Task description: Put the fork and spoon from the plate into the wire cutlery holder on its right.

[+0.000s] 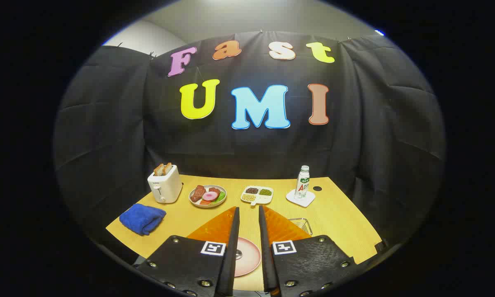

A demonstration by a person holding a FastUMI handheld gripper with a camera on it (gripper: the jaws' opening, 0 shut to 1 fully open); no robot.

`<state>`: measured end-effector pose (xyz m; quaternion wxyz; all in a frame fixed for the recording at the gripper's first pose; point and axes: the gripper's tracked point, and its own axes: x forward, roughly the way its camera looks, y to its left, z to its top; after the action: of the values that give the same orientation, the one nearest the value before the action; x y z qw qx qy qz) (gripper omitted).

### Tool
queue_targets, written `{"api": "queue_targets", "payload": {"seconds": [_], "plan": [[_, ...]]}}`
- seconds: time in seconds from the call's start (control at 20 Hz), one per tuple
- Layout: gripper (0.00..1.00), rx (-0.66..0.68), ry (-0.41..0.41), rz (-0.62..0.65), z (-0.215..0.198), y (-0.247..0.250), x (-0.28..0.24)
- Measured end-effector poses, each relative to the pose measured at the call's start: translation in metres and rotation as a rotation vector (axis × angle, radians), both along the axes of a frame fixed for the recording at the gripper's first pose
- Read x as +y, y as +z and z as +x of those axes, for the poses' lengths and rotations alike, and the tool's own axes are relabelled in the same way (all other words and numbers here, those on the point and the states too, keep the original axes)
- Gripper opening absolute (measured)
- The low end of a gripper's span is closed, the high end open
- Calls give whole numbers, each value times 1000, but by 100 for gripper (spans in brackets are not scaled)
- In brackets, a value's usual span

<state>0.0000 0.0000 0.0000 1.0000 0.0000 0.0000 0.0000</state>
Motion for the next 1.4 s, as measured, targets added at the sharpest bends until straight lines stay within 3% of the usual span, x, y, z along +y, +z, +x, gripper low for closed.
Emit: {"api": "queue_targets", "payload": {"seconds": [0.85, 1.4], "plan": [[27, 53, 3, 29, 6, -21, 6], [27, 399, 115, 60, 44, -149, 33]]}}
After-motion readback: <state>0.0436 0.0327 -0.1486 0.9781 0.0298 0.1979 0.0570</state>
